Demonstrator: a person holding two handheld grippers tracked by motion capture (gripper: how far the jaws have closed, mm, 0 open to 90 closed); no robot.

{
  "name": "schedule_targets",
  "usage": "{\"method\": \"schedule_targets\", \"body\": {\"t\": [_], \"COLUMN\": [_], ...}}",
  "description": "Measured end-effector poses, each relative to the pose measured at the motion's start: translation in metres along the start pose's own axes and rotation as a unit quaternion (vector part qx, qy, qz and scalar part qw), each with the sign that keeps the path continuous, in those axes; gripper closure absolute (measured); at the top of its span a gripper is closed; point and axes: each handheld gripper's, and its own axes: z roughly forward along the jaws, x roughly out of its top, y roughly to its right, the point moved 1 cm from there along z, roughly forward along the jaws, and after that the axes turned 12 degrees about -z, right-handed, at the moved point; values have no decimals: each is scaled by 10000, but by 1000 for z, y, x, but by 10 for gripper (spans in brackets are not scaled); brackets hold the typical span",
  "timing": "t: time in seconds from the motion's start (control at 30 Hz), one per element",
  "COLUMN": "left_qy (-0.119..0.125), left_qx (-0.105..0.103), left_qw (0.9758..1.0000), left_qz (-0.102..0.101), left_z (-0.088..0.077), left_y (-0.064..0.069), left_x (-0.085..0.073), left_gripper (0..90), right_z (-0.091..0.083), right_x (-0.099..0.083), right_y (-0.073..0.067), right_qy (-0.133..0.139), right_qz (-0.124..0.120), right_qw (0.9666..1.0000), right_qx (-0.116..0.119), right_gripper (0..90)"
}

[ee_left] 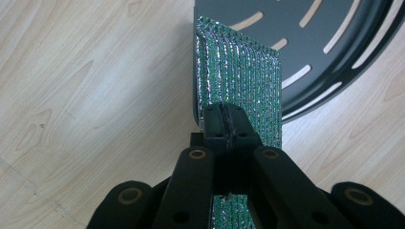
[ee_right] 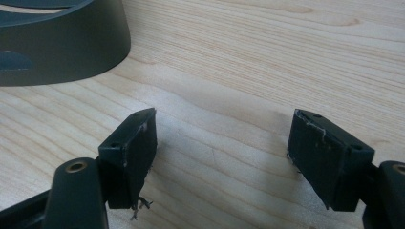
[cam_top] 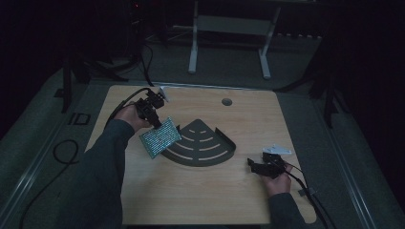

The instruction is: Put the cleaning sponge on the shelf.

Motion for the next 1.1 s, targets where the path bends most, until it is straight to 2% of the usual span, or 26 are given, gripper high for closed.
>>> {"method": "schedule_targets", "body": {"t": [0.63, 0.87, 1.1], "left_qy": [38, 15, 100], "left_qx": [276, 332, 397], "left_qw": [9994, 9994, 9992], "left_qz": [-210, -135, -39], "left_z": [6, 8, 10], "left_y": [5, 11, 21], "left_x": [17, 24, 35], "left_gripper": [899, 898, 898], "right_z": [0, 0, 0], "right_x": [0, 0, 0], "right_y": [0, 0, 0], "right_qy": [1, 5, 11], "right_qz": [4, -1, -15], "right_qw": [10000, 10000, 10000], "right_qx": [5, 5, 2], "right_gripper": [247, 247, 247]}}
